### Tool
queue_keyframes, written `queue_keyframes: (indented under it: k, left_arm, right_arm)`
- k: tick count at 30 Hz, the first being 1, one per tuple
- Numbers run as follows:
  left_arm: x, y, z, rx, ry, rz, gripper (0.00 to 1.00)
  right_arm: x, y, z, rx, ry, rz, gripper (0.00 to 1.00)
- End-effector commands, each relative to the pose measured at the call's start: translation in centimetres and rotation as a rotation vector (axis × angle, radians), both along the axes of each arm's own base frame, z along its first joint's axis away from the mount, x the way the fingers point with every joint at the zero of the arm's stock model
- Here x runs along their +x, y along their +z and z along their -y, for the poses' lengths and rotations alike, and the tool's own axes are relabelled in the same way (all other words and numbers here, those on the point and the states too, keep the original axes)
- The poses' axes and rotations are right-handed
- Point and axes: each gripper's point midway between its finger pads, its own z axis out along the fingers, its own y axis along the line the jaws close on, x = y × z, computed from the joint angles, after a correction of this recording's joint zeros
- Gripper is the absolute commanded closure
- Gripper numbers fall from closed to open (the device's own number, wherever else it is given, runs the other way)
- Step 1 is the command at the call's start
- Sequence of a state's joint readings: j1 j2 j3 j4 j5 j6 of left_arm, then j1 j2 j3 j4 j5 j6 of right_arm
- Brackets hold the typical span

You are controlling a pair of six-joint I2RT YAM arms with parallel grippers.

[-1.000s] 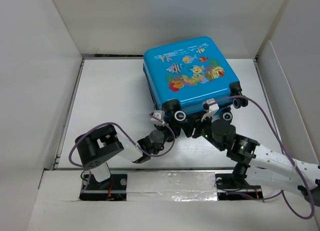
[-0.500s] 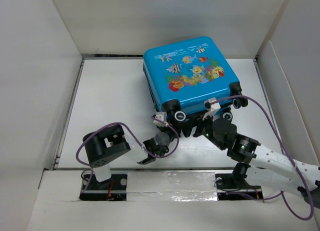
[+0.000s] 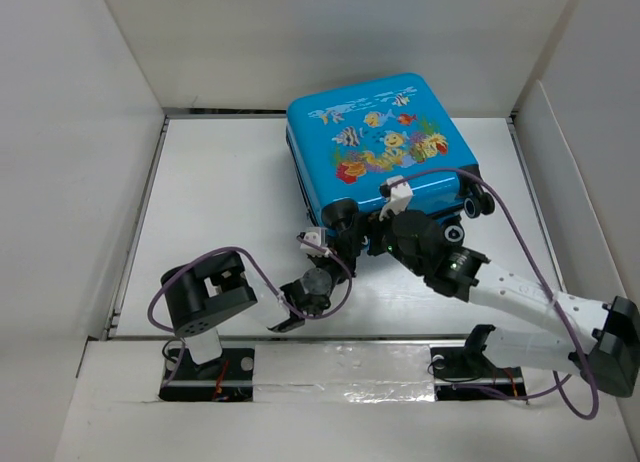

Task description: Pack the luggage

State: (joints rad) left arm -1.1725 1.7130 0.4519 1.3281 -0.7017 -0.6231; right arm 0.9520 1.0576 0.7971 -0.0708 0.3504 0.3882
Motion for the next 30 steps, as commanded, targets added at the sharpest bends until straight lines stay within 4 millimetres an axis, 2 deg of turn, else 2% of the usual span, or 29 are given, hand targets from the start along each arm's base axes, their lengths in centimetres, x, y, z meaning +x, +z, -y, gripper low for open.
queue_keyframes:
  k: [1,3,6,9,13,15,16,17,18,19,22,24,30]
  left_arm:
    - [1.1,2.9,-2.4,-0.078,0.104,0.068,1.0]
    - [1.0,3.1,-2.6,-0.072,0.104,0.075,1.0]
    - [1.0,2.8,-2.8,-0.072,0.087,0.07,1.0]
    - [1.1,2.7,-3.0,-0.075,0.084,0.071,1.0]
    - [1.2,2.7,-3.3,-0.058,0.079,0.074,1.0]
    - [1.4,2.8,-3.7,-0.055,0.086,0.077,1.0]
    - [1.3,2.7,-3.7,-0.051,0.082,0.078,1.0]
    - [1.3,2.7,-3.8,-0.048,0.082,0.079,1.0]
    - [1.3,2.8,-3.9,-0.045,0.082,0.081,1.0]
    - [1.2,2.7,-4.0,-0.038,0.081,0.082,1.0]
    - [1.7,2.5,-5.3,-0.016,0.114,0.081,1.0]
    - [1.7,2.3,-5.6,0.018,0.123,0.091,1.0]
    - [1.8,1.5,-6.9,0.089,0.15,0.082,1.0]
  right_arm:
    - [2.0,2.3,-1.2,0.027,0.038,0.049,0.12]
    - [1.9,1.4,-2.4,0.016,0.098,0.019,0.13]
    - [2.7,0.2,-2.3,-0.007,0.101,-0.005,0.13]
    - [3.0,0.8,-3.2,0.039,0.148,0.001,0.15]
    - [3.4,-0.4,-4.1,0.04,0.195,-0.044,0.23]
    - [3.1,0.0,-4.7,0.059,0.223,-0.034,0.33]
    - [3.3,0.3,-4.7,0.073,0.219,-0.017,0.44]
    - [3.0,0.2,-4.3,0.084,0.212,-0.004,0.48]
    - [3.5,1.5,-4.2,0.128,0.195,0.054,0.57]
    - [3.8,1.5,-3.7,0.133,0.171,0.067,0.8]
    - [3.7,1.9,-2.7,0.139,0.138,0.082,0.95]
    - [3.7,1.6,-2.0,0.13,0.113,0.078,1.0]
    - [3.3,1.7,0.0,0.13,0.073,0.088,1.0]
